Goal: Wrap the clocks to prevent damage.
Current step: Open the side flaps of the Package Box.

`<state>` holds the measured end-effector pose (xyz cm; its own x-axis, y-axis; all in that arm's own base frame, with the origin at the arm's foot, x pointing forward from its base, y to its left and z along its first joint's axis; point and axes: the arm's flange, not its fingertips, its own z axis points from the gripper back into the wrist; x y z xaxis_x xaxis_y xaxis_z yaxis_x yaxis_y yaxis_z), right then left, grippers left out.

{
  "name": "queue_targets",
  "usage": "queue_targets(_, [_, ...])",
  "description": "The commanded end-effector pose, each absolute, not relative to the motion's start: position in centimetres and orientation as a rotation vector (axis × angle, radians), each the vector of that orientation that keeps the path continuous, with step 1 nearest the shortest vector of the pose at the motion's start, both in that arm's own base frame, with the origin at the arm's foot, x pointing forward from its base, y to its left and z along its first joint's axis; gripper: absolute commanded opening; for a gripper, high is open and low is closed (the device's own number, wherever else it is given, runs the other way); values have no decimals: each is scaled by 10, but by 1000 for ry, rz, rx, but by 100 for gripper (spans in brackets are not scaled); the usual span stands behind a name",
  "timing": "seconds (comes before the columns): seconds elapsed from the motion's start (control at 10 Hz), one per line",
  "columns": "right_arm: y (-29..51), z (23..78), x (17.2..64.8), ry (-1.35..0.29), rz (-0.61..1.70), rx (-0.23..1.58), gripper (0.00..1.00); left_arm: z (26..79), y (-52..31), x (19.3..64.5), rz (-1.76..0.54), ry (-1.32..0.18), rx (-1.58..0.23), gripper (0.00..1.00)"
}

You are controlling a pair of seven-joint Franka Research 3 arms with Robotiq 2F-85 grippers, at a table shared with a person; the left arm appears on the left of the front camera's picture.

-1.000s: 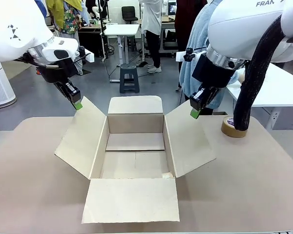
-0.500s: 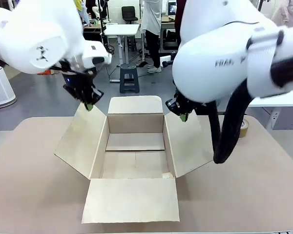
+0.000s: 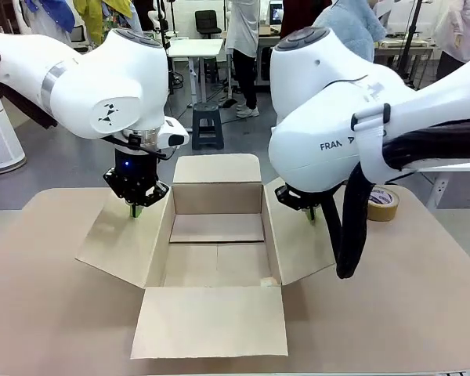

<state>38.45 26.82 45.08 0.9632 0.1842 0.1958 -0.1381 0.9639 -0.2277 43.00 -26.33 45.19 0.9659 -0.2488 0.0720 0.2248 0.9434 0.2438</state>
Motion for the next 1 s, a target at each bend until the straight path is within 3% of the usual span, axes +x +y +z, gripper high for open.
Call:
queue_targets(0.0, [267,441,404,-202,151,-138,1,457,-258,437,-171,-151,226,1])
queue_targets(0.9, [212,380,435,-186,84,52,1,391,-179,463,-35,-144,-82,1])
